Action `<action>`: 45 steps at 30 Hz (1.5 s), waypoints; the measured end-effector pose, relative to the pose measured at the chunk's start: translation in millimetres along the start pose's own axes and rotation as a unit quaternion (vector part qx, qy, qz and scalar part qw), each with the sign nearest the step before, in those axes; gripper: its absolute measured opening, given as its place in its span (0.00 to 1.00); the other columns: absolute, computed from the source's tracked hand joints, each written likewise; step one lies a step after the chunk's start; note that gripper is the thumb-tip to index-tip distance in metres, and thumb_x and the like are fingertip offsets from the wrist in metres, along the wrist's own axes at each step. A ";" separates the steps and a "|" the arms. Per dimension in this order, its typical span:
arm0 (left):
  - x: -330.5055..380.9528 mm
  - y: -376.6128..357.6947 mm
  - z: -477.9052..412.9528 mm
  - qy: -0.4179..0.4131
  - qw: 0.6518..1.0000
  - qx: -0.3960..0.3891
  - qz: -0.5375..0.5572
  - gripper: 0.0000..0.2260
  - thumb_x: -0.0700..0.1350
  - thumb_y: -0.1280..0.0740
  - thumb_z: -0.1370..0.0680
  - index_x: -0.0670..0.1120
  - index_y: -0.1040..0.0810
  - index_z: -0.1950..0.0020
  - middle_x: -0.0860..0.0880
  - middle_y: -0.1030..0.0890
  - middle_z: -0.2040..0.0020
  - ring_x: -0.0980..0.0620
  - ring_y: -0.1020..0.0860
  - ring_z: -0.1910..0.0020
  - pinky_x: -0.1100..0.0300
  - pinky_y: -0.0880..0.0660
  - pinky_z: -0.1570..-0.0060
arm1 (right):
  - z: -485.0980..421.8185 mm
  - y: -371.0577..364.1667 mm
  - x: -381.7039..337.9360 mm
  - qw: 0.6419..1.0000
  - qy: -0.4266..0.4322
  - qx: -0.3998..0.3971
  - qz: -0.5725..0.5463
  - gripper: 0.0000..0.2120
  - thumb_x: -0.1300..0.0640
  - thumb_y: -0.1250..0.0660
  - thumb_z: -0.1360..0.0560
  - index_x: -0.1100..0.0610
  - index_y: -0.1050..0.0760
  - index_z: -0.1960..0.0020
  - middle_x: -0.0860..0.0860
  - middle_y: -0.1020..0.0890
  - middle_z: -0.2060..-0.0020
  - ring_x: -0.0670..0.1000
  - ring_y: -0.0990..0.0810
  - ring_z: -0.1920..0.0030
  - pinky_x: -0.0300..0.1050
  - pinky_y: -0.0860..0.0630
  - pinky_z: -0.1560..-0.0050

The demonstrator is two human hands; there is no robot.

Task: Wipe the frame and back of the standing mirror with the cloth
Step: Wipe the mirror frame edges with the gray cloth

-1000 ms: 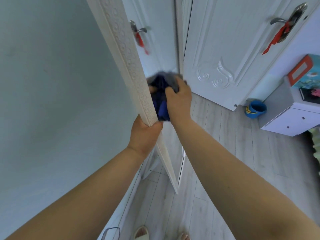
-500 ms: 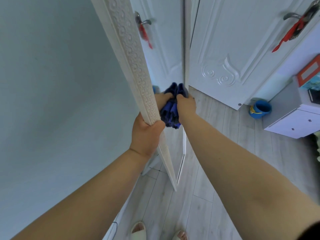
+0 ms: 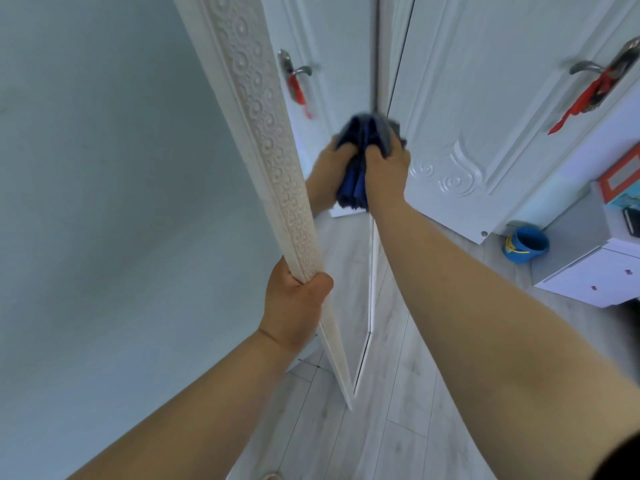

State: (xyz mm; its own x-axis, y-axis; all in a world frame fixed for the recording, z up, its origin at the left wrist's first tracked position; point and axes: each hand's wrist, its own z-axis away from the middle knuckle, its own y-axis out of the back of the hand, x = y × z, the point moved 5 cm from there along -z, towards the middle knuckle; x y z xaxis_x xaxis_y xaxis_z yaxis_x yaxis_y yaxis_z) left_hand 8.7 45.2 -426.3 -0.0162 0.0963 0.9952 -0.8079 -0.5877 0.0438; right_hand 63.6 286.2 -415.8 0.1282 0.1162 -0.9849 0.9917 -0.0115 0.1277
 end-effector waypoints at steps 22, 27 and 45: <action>1.9 -2.3 -5.6 -0.019 1.000 0.004 -0.007 0.12 0.38 0.38 0.37 0.34 0.41 0.69 0.47 0.40 0.70 0.52 0.38 0.70 0.65 0.41 0.74 | -51.0 -9.2 -39.0 0.998 0.062 0.015 -0.002 0.30 0.65 0.40 0.27 0.57 0.35 0.25 0.58 0.29 0.31 0.57 0.27 0.34 0.44 0.27 0.33; -0.7 -4.5 -5.5 -0.027 1.000 0.007 0.004 0.13 0.38 0.38 0.36 0.36 0.44 0.68 0.48 0.40 0.71 0.52 0.38 0.70 0.65 0.41 0.74 | -48.2 -1.1 45.8 0.991 -0.110 -0.047 0.059 0.27 0.61 0.40 0.24 0.55 0.35 0.25 0.58 0.22 0.41 0.56 0.22 0.44 0.49 0.23 0.43; 1.1 -7.0 -8.7 -0.154 0.985 -0.066 0.042 0.26 0.37 0.36 0.30 0.58 0.22 0.36 0.61 0.18 0.41 0.63 0.22 0.40 0.64 0.24 0.44 | 89.0 25.4 10.4 0.988 0.024 -0.079 -0.132 0.21 0.63 0.39 0.33 0.40 0.22 0.50 0.47 0.25 0.48 0.48 0.21 0.50 0.47 0.20 0.44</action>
State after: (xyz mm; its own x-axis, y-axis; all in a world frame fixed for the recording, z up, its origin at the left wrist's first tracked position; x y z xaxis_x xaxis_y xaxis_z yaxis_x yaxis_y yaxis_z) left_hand 9.2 56.4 -426.3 0.0767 -0.2074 0.9752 -0.8808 -0.4724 -0.0312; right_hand 90.4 198.7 -433.2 -0.1395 0.1422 -0.9800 0.9770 0.1807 -0.1129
